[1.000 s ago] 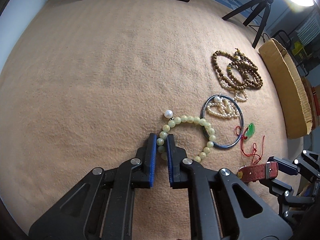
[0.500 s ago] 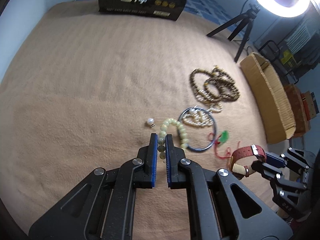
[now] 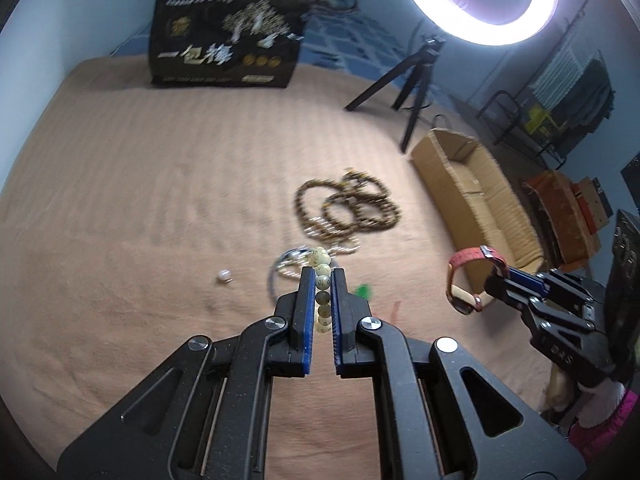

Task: Organize jewelry
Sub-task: 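Carry the bracelet and watch into the cardboard box and open both tools, then grasp the blue bangle with the left tool while the right tool grasps the jade pendant, then carry the bangle and jade pendant into the box and open both tools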

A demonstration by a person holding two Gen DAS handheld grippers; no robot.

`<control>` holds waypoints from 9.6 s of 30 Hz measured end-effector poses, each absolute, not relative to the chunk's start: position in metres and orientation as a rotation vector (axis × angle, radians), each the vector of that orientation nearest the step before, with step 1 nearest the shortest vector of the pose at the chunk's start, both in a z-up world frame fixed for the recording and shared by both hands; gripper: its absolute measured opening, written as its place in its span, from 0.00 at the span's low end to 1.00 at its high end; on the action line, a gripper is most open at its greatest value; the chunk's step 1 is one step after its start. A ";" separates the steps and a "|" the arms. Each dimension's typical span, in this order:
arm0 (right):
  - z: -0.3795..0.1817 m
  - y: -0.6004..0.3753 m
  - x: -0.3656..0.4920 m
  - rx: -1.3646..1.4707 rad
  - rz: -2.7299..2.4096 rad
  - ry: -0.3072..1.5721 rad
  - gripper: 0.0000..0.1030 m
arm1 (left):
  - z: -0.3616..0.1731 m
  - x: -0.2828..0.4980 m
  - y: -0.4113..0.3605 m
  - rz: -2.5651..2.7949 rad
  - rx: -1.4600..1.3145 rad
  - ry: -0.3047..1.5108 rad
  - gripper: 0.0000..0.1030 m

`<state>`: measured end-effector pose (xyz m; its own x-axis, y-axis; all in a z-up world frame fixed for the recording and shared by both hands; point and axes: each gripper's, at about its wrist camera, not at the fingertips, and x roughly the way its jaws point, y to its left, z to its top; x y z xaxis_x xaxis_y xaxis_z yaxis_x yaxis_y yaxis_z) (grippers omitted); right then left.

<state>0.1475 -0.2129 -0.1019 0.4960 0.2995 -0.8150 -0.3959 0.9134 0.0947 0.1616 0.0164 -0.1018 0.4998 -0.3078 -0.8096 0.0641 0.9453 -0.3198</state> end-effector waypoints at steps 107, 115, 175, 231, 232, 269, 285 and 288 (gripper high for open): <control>-0.082 -0.262 0.163 -0.029 0.191 0.881 0.69 | -0.089 0.183 -0.027 -0.239 -0.052 0.938 0.54; -0.101 -0.225 0.163 -0.092 0.292 0.938 0.69 | -0.114 0.179 0.005 -0.234 -0.090 1.021 0.65; -0.148 -0.210 0.176 -0.097 0.417 1.083 0.69 | -0.208 0.231 -0.047 -0.022 -0.143 1.275 0.76; -0.139 -0.175 0.198 -0.051 0.415 1.044 0.30 | -0.137 0.197 0.022 -0.126 -0.276 1.091 0.70; -0.133 -0.181 0.199 -0.032 0.407 1.029 0.30 | -0.133 0.197 0.020 -0.134 -0.283 1.082 0.70; -0.069 -0.377 0.206 0.189 -0.004 0.761 0.30 | -0.076 0.230 -0.148 -0.412 -0.125 0.923 0.70; -0.099 -0.395 0.220 0.202 -0.002 0.842 0.30 | -0.111 0.290 -0.217 -0.431 -0.092 0.988 0.70; -0.102 -0.396 0.221 0.203 0.000 0.852 0.30 | -0.117 0.293 -0.221 -0.427 -0.083 0.996 0.70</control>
